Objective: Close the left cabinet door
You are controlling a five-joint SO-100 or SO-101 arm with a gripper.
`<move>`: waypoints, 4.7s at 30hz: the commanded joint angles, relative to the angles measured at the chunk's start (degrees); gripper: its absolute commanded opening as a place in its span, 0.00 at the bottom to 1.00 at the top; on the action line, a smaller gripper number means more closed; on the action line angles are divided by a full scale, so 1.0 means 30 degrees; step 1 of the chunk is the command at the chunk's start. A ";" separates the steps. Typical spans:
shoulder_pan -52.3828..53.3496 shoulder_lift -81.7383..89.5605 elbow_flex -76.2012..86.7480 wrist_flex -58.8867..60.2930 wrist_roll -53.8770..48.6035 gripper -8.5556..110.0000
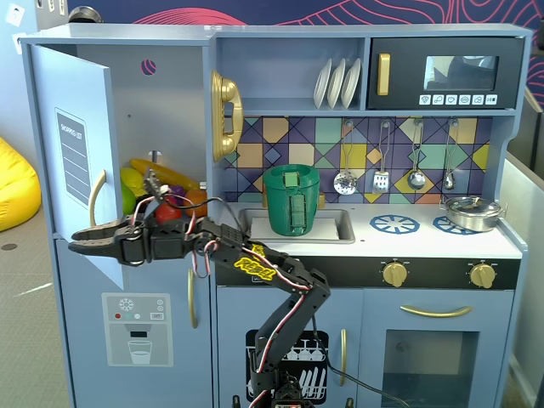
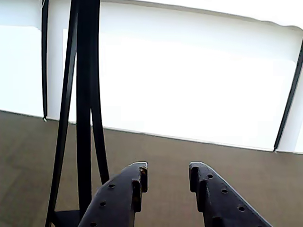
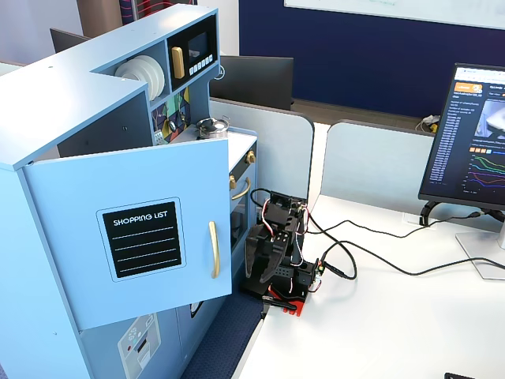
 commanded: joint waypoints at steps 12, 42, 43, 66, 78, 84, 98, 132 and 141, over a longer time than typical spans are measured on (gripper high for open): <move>0.4424 -0.1201 -0.1904 -0.0996 0.1055 0.07; 1.5469 -0.0908 -0.2842 0.0674 0.2725 0.07; 1.5791 -0.1055 -0.2900 0.0586 0.2725 0.07; 1.3916 0.3281 0.0791 0.3223 0.1758 0.07; 1.6553 0.9580 0.7295 0.6328 0.3105 0.07; 1.9805 1.1924 1.0459 0.7705 0.4043 0.07; 2.5693 1.5557 1.5762 1.0459 0.5156 0.07; 3.2607 1.9512 2.5986 1.8457 0.6445 0.07; 3.2725 1.9541 2.5986 2.1416 0.5742 0.07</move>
